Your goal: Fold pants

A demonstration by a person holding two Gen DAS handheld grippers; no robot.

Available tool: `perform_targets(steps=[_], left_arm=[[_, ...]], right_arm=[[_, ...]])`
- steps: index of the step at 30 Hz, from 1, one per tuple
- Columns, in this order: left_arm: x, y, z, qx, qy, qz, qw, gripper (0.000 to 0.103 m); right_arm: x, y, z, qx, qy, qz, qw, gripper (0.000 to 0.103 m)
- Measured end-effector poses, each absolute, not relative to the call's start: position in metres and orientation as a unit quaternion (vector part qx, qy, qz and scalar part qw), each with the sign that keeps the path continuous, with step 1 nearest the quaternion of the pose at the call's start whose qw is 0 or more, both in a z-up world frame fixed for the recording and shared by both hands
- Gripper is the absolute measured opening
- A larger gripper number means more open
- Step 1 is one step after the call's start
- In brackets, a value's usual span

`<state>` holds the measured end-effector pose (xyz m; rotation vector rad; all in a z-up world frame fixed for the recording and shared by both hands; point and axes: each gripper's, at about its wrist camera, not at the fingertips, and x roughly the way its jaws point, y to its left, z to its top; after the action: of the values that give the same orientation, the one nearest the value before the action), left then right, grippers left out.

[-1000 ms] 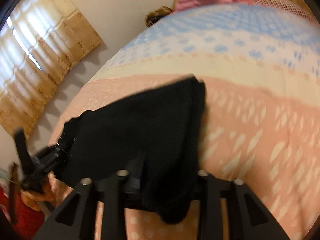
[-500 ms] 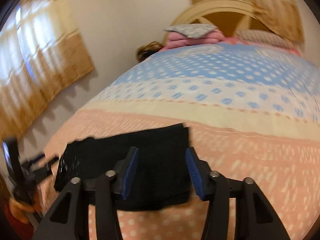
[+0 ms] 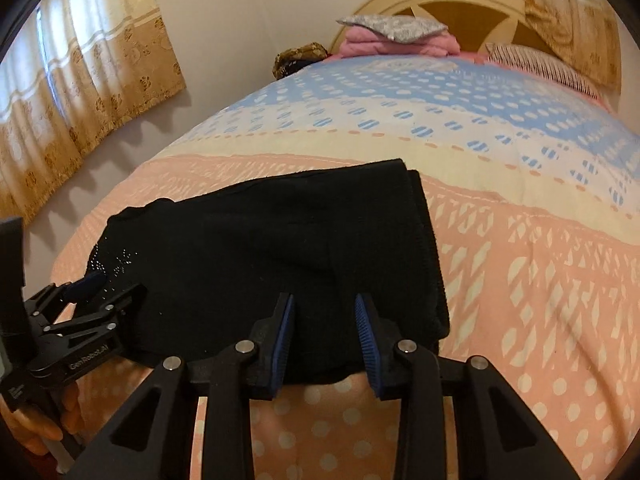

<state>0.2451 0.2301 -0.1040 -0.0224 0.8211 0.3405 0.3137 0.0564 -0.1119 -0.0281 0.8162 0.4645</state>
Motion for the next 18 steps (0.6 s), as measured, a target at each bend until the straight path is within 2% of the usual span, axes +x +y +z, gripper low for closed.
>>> perform_targets(steps=[2, 4, 6, 8, 18], left_arm=[[0.24, 0.231, -0.102, -0.014, 0.398, 0.166, 0.902, 0.079], [0.237, 0.232, -0.101, -0.019, 0.402, 0.166, 0.9, 0.079], [0.228, 0.232, -0.099, -0.026, 0.407, 0.165, 0.898, 0.079], [0.225, 0.23, -0.096, -0.029, 0.414, 0.164, 0.895, 0.08], [0.178, 0.215, -0.074, -0.061, 0.396, 0.164, 0.901, 0.08]], right_arm=[[0.311, 0.062, -0.11, -0.031, 0.384, 0.218, 0.897, 0.037], [0.309, 0.066, -0.11, -0.039, 0.377, 0.222, 0.898, 0.044], [0.308, 0.066, -0.111, -0.044, 0.374, 0.229, 0.898, 0.055], [0.305, 0.07, -0.109, -0.054, 0.38, 0.229, 0.894, 0.058], [0.238, 0.05, -0.091, 0.041, 0.413, 0.229, 0.88, 0.059]])
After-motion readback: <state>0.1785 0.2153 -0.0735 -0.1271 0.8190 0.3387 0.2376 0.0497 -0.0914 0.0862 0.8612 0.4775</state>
